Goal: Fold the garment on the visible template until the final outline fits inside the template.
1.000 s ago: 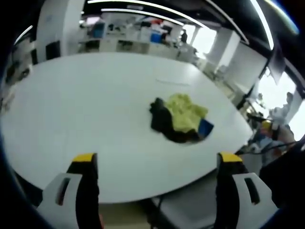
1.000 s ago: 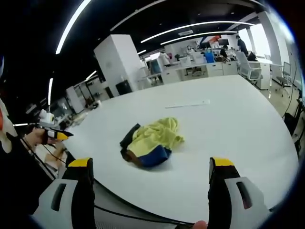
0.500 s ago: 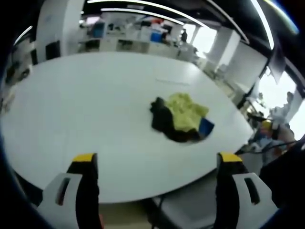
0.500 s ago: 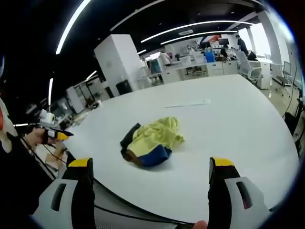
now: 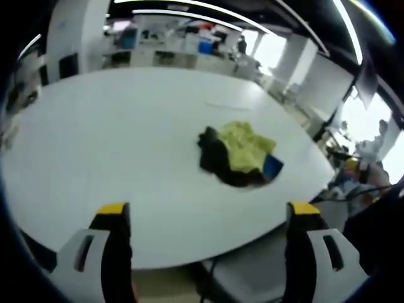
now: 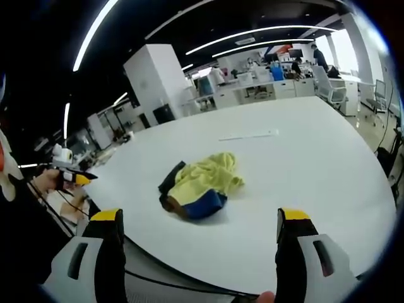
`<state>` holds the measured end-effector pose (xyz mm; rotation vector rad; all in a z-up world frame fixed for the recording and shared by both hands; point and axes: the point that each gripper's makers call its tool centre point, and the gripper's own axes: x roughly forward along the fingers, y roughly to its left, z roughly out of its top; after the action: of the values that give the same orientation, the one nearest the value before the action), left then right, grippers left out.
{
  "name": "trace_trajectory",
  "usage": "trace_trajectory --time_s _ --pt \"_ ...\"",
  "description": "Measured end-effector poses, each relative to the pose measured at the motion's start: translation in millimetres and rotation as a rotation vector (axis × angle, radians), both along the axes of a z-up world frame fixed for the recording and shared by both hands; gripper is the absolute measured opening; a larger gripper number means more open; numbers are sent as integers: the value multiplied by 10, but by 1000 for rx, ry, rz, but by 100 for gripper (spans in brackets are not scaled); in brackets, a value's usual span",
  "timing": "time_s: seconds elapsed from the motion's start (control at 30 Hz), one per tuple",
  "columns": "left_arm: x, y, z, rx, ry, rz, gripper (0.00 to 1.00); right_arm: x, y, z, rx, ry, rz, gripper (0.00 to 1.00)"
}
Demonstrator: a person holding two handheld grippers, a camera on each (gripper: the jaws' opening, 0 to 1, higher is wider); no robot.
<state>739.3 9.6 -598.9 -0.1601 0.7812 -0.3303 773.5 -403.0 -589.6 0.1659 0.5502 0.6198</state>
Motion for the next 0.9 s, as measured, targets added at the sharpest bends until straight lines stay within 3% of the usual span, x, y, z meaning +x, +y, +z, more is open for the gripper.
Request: trace_trajectory --time_s 0.37,0.7,0.8,0.9 --pt "23 -81 -46 -16 -9 -15 99 8 65 -25 -9 -3 24 100" --pt "28 -145 -134 -26 2 -30 90 35 119 -123 -33 4 52 99" --pt "46 -194 -173 -29 5 -42 89 41 139 -186 -89 -7 87 88" --pt "58 -248 -224 -26 7 -59 87 44 198 -214 -99 -12 110 87"
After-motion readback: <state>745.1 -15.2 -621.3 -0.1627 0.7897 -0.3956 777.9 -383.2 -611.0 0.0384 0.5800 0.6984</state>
